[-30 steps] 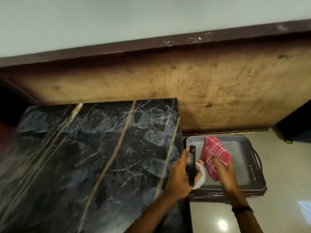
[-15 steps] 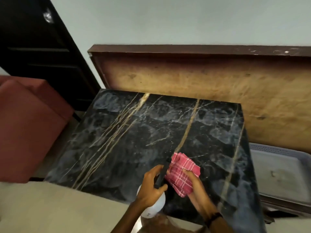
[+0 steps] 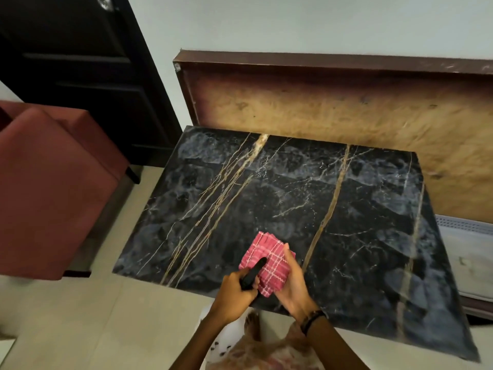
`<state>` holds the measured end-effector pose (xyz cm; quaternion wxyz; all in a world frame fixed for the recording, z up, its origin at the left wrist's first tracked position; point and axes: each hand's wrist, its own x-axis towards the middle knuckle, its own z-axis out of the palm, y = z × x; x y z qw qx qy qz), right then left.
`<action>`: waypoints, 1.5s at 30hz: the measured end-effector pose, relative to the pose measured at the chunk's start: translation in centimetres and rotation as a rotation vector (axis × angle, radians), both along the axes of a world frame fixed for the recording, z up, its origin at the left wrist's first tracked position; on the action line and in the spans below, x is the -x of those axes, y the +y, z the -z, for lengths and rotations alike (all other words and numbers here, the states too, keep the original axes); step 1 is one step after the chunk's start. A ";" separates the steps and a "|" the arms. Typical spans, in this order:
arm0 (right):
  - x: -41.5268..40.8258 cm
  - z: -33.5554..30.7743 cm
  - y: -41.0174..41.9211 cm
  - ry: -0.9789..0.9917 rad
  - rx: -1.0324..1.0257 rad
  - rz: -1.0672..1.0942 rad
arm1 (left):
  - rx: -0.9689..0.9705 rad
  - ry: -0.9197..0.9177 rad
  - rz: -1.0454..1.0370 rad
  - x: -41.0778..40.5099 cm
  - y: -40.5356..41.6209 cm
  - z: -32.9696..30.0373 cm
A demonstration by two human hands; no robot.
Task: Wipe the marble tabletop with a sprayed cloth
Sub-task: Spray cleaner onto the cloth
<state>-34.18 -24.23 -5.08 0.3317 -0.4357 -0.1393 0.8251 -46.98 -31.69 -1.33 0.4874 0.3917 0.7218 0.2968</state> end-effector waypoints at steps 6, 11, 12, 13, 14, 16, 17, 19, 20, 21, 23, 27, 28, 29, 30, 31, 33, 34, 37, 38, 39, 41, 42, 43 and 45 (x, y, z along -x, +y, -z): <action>0.7 -0.3 0.3 0.034 0.014 0.064 | 0.060 0.017 -0.002 0.2 0.2 -0.1; 0.8 -0.5 0.2 0.055 0.011 0.078 | 0.065 0.007 -0.054 0.5 0.3 -0.6; 0.8 -0.5 0.1 0.061 0.007 0.075 | 0.064 -0.018 -0.065 0.7 0.3 -0.7; 0.8 -0.5 0.0 0.066 0.006 0.070 | 0.067 -0.041 -0.069 0.8 0.3 -0.7; 0.8 -0.5 0.0 0.068 0.008 0.062 | 0.073 -0.062 -0.064 1.0 0.3 -0.8; 1.1 -0.5 -0.3 0.068 0.022 0.041 | 0.075 -0.089 -0.026 1.1 0.2 -0.9; 1.2 -0.5 -0.4 0.067 0.029 0.029 | 0.073 -0.094 -0.010 1.1 0.2 -1.0; 1.5 -0.4 -0.6 0.074 0.027 0.014 | 0.065 -0.095 -0.013 1.0 0.4 -1.2; 1.6 -0.3 -0.7 0.081 0.021 0.011 | 0.062 -0.086 -0.024 1.0 0.4 -1.3; 1.7 -0.2 -0.7 0.087 0.017 0.010 | 0.061 -0.070 -0.032 1.0 0.5 -1.4; 2.0 -0.1 -0.8 0.092 0.013 0.008 | 0.061 -0.039 -0.031 1.2 0.5 -1.6; 2.5 0.2 -0.7 0.071 0.008 -0.007 | 0.050 -0.013 0.008 1.8 0.3 -1.9; 2.6 0.2 -0.6 0.070 0.005 -0.012 | 0.050 -0.010 0.032 2.0 0.3 -1.9; 2.8 0.1 -0.5 0.070 0.006 -0.027 | 0.052 -0.008 0.050 2.2 0.3 -2.0; 3.0 0.1 -0.5 0.072 0.007 -0.043 | 0.056 -0.009 0.060 2.3 0.2 -2.1; 3.1 0.1 -0.4 0.074 0.006 -0.048 | 0.061 -0.010 0.065 2.4 0.1 -2.3; 3.5 -0.2 -0.1 0.088 0.012 -0.066 | 0.069 0.003 0.027 2.6 -0.1 -2.5; 3.8 -0.4 0.0 0.096 0.017 -0.078 | 0.069 0.017 0.003 2.7 -0.3 -2.7; 4.5 -0.9 0.5 0.111 0.023 -0.116 | 0.065 0.048 -0.080 2.8 -0.7 -3.0; 4.7 -1.1 0.8 0.114 0.018 -0.133 | 0.066 0.058 -0.121 3.0 -0.7 -2.9; 4.9 -1.3 0.9 0.119 0.010 -0.150 | 0.065 0.070 -0.154 3.3 -0.7 -3.0; 5.6 -1.8 1.3 0.137 -0.006 -0.194 | 0.064 0.080 -0.181 3.9 -0.6 -3.1; 6.0 -2.1 1.4 0.147 -0.008 -0.210 | 0.069 0.071 -0.191 4.2 -0.5 -3.2; 6.3 -2.2 1.4 0.152 -0.008 -0.222 | 0.076 0.056 -0.213 4.6 -0.4 -3.2; 7.0 -2.4 1.5 0.148 -0.014 -0.243 | 0.082 0.025 -0.277 5.4 -0.3 -3.2</action>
